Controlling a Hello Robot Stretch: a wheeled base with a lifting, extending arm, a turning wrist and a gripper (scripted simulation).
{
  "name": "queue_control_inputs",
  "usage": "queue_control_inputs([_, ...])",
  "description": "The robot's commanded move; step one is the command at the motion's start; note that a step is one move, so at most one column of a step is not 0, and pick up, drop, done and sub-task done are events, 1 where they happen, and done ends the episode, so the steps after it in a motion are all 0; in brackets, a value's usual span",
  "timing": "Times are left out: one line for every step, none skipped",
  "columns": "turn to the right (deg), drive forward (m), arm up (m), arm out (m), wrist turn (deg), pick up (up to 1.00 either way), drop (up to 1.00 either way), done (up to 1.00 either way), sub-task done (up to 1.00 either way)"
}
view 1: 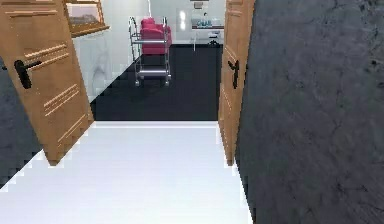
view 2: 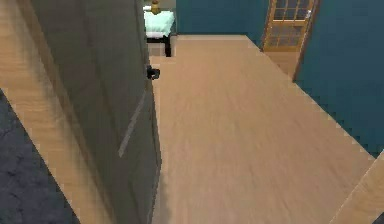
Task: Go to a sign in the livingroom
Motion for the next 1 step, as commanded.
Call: queue_control_inputs([0.0,1.0,0.0,0.0,0.0,0.0,0.0,0.0,0.0])
